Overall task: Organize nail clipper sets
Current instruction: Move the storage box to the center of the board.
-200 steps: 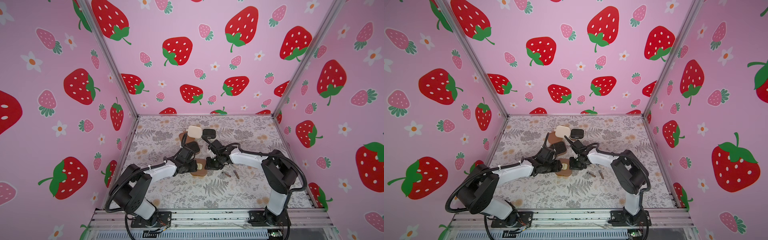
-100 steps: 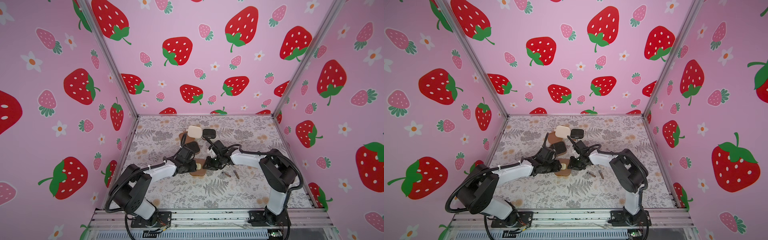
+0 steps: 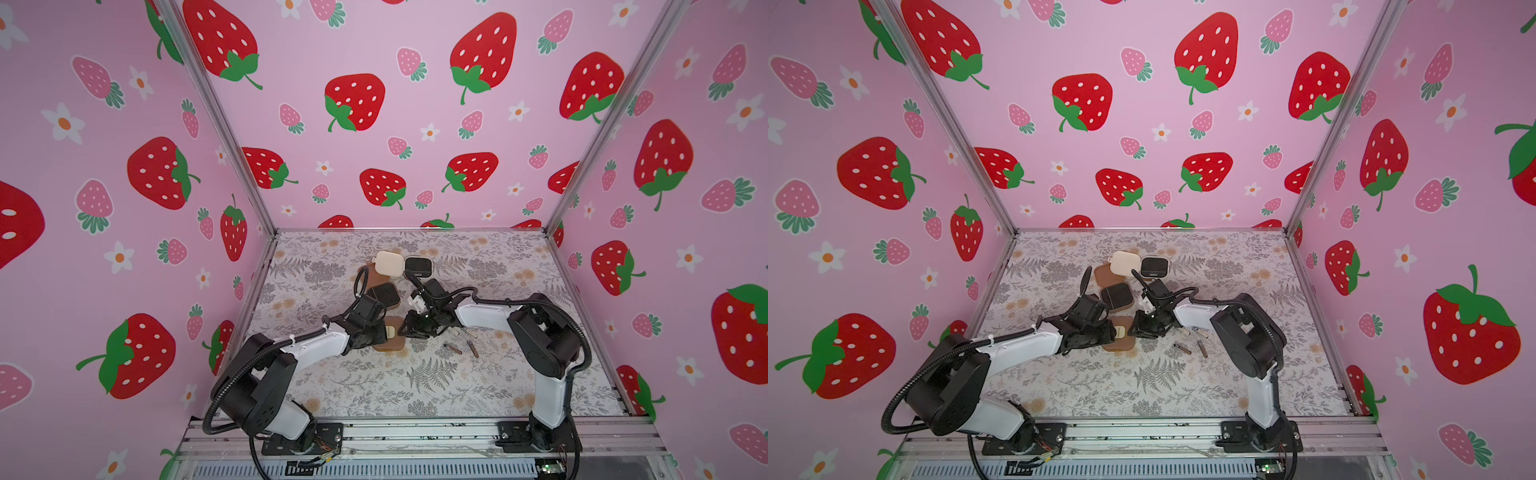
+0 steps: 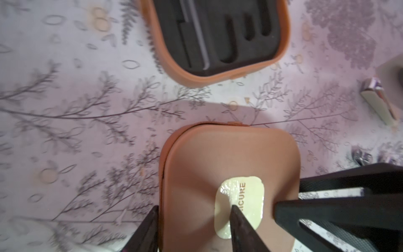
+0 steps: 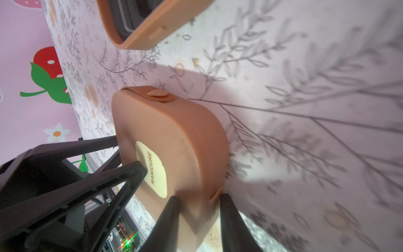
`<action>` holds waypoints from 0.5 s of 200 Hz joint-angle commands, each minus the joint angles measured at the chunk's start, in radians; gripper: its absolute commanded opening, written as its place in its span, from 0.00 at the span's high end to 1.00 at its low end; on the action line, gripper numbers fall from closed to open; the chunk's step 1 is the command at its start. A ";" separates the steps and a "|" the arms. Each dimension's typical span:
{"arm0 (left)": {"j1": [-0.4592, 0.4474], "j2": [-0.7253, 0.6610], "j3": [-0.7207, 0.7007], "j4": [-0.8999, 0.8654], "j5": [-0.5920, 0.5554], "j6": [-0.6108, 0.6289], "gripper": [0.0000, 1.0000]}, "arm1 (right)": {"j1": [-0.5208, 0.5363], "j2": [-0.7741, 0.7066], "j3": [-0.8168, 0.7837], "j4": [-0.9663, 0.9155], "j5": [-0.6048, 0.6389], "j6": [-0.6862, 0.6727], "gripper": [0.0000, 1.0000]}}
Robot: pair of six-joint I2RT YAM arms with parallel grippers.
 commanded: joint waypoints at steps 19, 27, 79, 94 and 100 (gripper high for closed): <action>0.103 0.002 -0.003 -0.277 -0.101 -0.062 0.48 | 0.107 0.242 0.182 -0.197 -0.007 -0.094 0.68; 0.144 0.003 -0.011 -0.277 -0.098 -0.058 0.48 | 0.115 0.273 0.243 -0.218 -0.028 -0.103 0.68; 0.324 0.097 0.071 -0.290 -0.048 -0.016 0.49 | 0.146 0.456 0.620 -0.383 -0.102 -0.154 0.66; 0.333 0.119 0.123 -0.320 -0.052 -0.009 0.49 | 0.146 0.473 0.681 -0.419 -0.094 -0.166 0.64; 0.335 0.118 0.132 -0.320 -0.048 -0.007 0.49 | 0.145 0.474 0.696 -0.430 -0.084 -0.172 0.63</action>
